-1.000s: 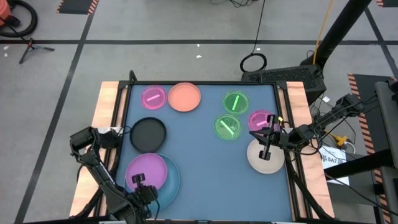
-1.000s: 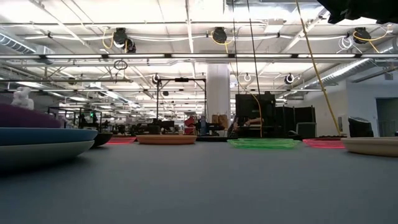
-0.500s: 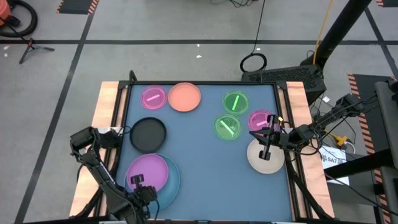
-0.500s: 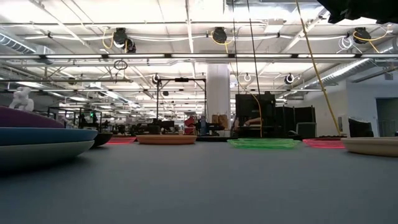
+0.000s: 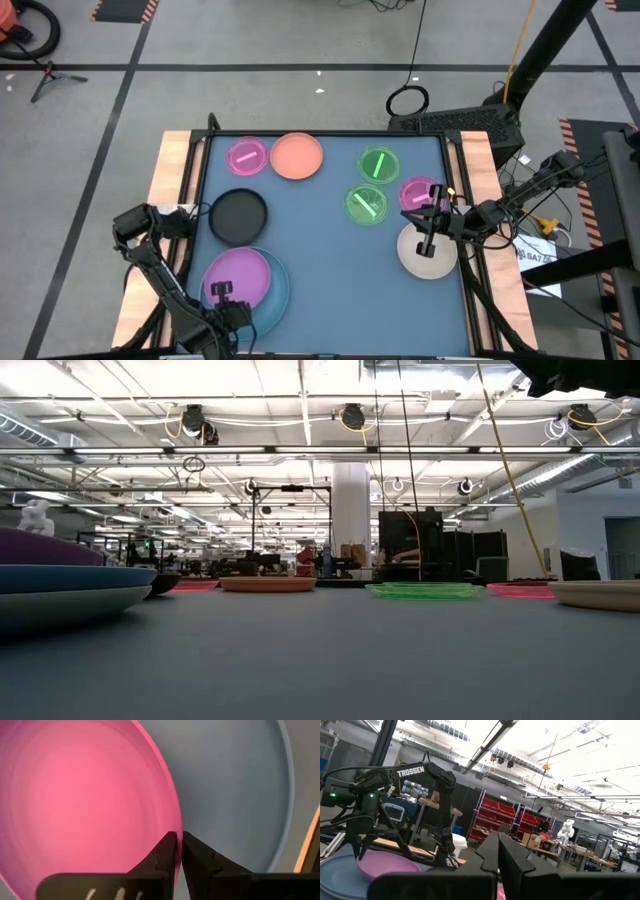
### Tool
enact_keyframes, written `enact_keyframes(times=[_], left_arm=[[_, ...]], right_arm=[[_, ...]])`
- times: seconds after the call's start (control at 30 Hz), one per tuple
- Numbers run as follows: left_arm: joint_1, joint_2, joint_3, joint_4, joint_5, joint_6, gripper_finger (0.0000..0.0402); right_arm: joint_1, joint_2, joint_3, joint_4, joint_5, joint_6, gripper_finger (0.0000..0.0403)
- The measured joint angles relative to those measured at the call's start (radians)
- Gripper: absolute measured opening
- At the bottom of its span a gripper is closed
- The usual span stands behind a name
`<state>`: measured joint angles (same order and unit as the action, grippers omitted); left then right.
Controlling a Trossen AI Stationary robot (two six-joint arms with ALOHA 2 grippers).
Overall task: Stack plastic plates
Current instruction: Stack the purple plate on top of the blue plate, then stack the black plate on top of the purple plate
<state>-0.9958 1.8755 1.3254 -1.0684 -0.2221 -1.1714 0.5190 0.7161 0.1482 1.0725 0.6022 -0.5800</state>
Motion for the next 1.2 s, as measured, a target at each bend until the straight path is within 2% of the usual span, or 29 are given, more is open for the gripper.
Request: enact_keyframes(times=[0.1, 0.33, 0.43, 0.67, 0.73, 0.9, 1.2], left_arm=[[0.001, 0.0, 0.0, -0.01, -0.004, -0.012, 0.0044], [0.003, 0.0, 0.0, -0.01, -0.005, -0.033, 0.0125], [0.003, 0.0, 0.0, -0.008, -0.006, -0.008, 0.0145], [0.025, 0.0, 0.053, -0.085, -0.024, 0.077, 0.0149], [0.038, 0.0, 0.091, -0.153, -0.069, 0.098, 0.0149], [0.078, -0.015, 0.164, -0.298, -0.276, 0.132, 0.0149], [0.229, -0.097, 0.15, -0.323, -0.33, 0.313, 0.0149]], right_arm=[[0.0, 0.0, 0.0, 0.0, 0.0, 0.0, 0.0], [0.0, 0.0, 0.0, 0.0, 0.0, -0.001, 0.0], [0.0, 0.0, 0.0, 0.0, 0.0, 0.0, 0.0], [0.0, 0.0, 0.0, 0.0, 0.0, 0.007, 0.0], [0.0, 0.0, 0.0, 0.0, 0.0, 0.007, 0.0], [0.0, 0.0, 0.0, 0.0, 0.001, 0.007, 0.0], [0.0, 0.0, 0.0, 0.001, 0.002, 0.01, 0.0]])
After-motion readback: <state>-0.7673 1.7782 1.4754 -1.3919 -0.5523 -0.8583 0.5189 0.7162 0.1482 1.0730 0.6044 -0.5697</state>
